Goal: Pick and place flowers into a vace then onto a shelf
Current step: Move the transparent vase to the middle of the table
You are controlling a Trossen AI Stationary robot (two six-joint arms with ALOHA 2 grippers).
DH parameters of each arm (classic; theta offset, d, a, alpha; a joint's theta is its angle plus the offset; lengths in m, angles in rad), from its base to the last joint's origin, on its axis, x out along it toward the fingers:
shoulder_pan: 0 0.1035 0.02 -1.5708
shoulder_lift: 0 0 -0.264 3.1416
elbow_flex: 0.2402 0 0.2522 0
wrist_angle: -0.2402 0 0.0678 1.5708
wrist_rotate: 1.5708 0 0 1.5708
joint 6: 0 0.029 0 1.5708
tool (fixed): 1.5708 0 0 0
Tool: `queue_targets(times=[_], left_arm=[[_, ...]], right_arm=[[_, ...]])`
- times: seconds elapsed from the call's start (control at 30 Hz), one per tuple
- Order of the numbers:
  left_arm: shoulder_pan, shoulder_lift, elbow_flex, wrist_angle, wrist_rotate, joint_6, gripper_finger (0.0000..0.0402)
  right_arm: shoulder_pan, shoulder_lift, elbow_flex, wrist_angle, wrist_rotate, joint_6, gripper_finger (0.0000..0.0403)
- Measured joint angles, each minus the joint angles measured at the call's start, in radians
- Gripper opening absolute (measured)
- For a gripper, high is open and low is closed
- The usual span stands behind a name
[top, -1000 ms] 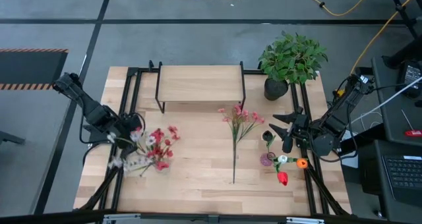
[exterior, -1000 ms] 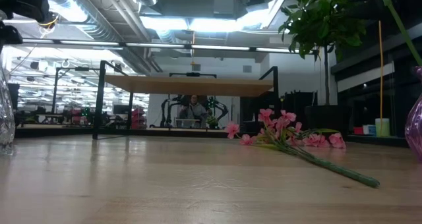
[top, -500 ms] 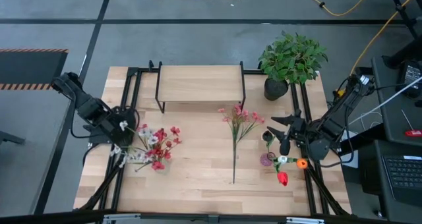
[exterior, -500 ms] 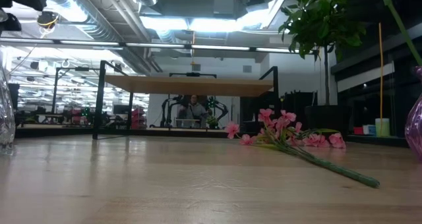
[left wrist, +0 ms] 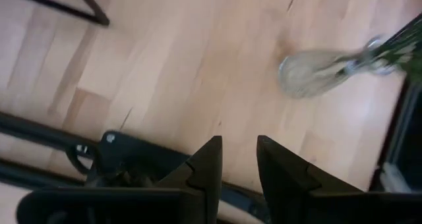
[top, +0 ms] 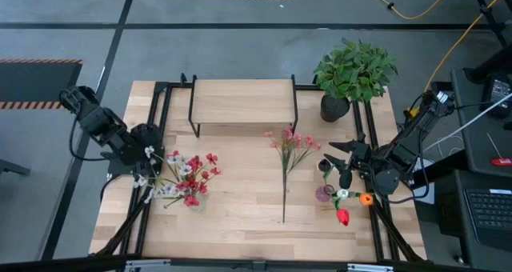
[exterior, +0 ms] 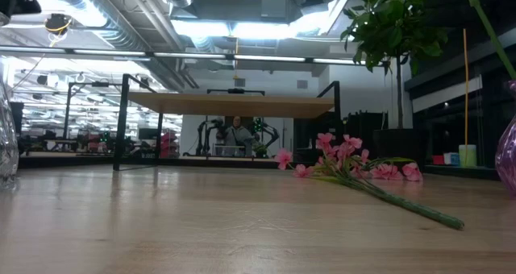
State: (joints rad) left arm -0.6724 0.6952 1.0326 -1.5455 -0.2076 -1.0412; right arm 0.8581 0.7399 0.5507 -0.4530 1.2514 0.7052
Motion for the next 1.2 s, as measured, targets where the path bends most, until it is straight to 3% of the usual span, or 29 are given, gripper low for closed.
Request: queue_targets(times=[0.4,0.6,0.87,1.2], left_arm=[[0.0,-0.027,0.067,-0.026,-0.1,0.006,0.0088],[0.0,-0.03,0.098,-0.026,-0.267,0.052,0.0088],[0.0,-0.03,0.131,0.025,-0.625,0.134,0.0088],[0.0,0.001,0.131,0.166,-0.758,0.26,0.0088]], right_arm=[[0.0,0.0,0.0,0.0,0.001,-0.001,0.0217],[0.0,0.0,0.0,0.0,0.001,-0.001,0.0217],[0.0,0.0,0.0,0.0,0.001,0.0,0.0216],[0.0,0.013,0.0,0.0,0.004,0.041,0.0216]])
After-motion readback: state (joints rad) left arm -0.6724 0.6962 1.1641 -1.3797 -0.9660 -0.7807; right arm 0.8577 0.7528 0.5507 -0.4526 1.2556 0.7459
